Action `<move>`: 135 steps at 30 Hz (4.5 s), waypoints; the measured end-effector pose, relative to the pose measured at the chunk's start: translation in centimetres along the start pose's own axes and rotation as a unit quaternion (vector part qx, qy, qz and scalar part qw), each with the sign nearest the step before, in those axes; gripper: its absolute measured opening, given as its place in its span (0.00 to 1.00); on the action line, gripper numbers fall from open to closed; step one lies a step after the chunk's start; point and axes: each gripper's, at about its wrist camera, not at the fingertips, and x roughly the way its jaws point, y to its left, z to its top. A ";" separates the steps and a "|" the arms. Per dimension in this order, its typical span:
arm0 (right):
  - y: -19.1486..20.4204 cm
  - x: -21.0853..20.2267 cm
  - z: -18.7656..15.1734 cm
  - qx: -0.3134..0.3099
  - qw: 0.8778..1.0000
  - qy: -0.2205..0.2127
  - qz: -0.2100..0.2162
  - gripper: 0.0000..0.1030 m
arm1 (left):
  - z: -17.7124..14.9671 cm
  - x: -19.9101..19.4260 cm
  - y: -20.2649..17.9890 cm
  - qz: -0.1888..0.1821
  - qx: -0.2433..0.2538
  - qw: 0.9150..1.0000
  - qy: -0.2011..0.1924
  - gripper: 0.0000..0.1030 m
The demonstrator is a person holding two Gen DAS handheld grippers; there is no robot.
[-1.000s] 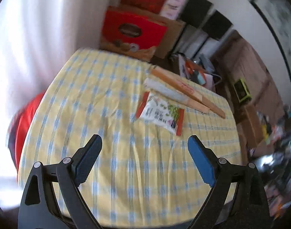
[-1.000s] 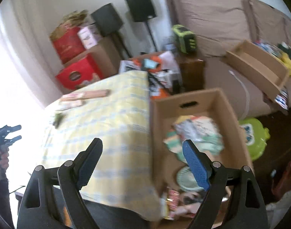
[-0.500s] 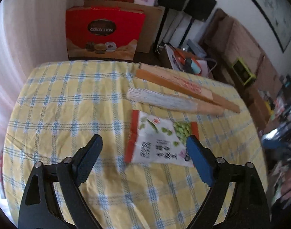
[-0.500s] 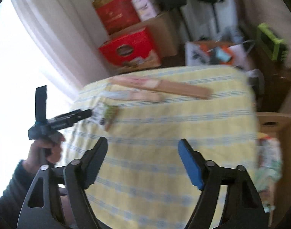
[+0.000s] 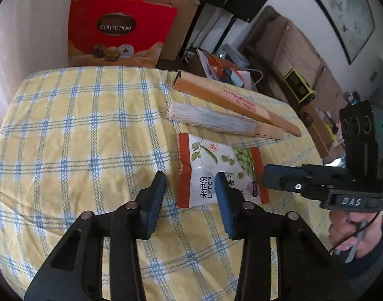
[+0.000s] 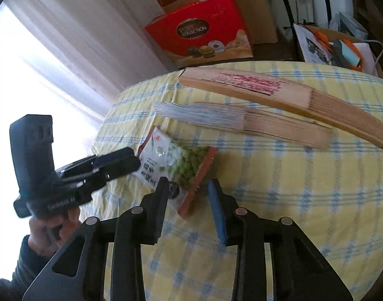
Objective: Organize objects
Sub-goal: 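Grasp the green pea snack packet with the left gripper, then carry the green pea packet over the cardboard box with the left gripper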
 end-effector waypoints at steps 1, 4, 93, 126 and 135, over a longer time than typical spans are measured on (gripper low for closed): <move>0.0 0.3 0.1 0.000 1.000 -0.001 -0.003 0.25 | 0.0 0.1 0.1 -0.004 -0.005 1.000 -0.001 0.33; 0.4 1.2 -0.1 -0.003 1.000 0.001 -0.013 0.19 | 0.2 0.2 0.5 -0.014 -0.019 1.000 -0.004 0.29; -7.1 -33.8 -13.2 0.067 0.955 -0.273 -0.090 0.02 | -1.9 -9.1 -39.4 0.001 0.232 0.969 -0.088 0.00; -17.4 -35.2 -22.9 0.149 0.942 -0.245 -0.173 0.02 | -8.5 1.9 -48.5 -0.031 0.305 0.952 -0.006 0.00; -19.2 -35.4 -25.6 0.170 0.937 -0.244 -0.182 0.02 | -10.3 4.2 -50.0 -0.037 0.319 0.947 0.015 0.00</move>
